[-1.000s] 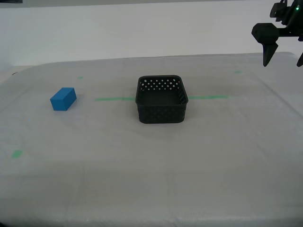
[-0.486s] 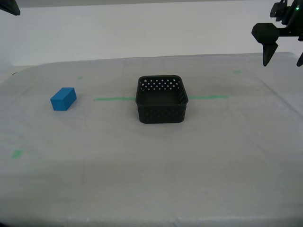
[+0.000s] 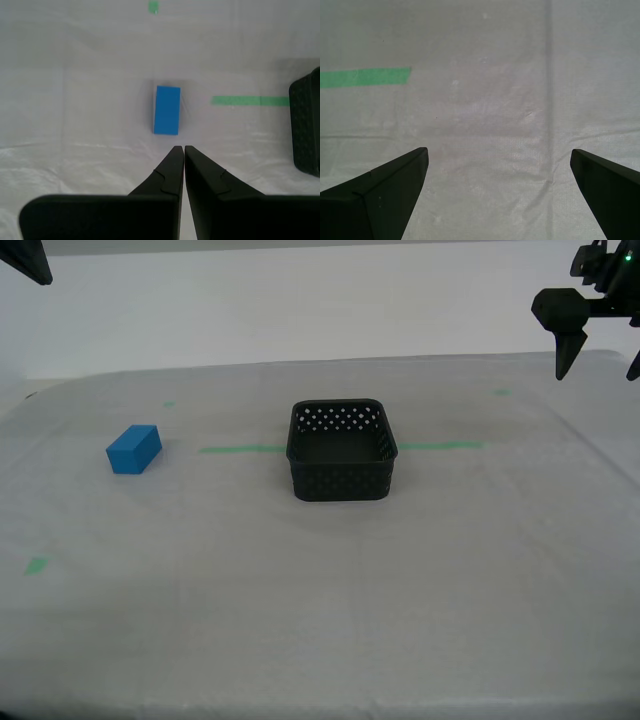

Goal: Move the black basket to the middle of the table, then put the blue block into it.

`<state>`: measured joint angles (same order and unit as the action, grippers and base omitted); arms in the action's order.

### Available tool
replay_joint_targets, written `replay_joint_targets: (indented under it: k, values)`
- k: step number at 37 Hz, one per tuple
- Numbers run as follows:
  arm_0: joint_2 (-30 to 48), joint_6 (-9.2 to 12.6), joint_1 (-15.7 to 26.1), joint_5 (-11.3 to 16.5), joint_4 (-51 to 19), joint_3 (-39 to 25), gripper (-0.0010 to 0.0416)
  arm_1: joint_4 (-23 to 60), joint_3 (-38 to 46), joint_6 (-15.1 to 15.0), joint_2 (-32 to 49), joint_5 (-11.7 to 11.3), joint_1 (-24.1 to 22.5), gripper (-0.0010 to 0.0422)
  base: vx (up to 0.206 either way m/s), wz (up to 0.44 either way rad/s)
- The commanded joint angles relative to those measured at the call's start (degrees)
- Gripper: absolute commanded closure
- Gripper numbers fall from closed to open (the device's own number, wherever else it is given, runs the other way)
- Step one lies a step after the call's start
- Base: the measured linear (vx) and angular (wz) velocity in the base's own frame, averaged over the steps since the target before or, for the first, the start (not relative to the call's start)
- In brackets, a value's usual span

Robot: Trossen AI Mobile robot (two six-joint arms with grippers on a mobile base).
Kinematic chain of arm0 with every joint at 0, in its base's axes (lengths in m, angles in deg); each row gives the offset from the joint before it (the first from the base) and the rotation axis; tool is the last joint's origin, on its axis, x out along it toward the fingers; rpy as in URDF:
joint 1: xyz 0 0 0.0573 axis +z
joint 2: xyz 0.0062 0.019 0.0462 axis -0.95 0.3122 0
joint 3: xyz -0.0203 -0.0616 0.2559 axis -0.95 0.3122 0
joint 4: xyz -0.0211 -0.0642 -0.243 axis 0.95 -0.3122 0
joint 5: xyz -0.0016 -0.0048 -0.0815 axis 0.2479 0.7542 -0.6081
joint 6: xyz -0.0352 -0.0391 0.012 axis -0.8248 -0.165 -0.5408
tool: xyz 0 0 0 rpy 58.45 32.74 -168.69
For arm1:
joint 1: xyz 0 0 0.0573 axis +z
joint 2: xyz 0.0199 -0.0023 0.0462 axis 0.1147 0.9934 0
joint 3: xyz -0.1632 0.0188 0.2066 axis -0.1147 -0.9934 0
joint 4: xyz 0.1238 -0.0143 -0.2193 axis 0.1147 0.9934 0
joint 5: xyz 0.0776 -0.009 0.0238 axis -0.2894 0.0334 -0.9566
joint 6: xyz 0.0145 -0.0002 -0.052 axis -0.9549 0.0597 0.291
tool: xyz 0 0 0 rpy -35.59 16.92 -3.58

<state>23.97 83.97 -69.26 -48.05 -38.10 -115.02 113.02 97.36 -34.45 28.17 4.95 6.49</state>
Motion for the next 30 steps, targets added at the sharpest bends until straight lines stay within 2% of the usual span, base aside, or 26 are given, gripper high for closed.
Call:
replay_joint_targets:
  k: [1,11,30]
  values:
    - [0.00,-0.13,0.02,0.02,-0.04,-0.02,0.0007,3.72,3.37,-1.20,2.32,0.15,0.00,0.0412,0.000,0.000]
    - [0.00,-0.13,0.02,0.02,-0.02,-0.02,0.0007,7.50,9.33,-2.08,8.39,0.11,0.00,0.0412,0.000,0.000]
    - [0.00,-0.13,0.02,0.02,0.09,-0.02,0.0007,6.21,10.10,-2.64,17.29,0.15,0.07,0.0412,0.000,0.000]
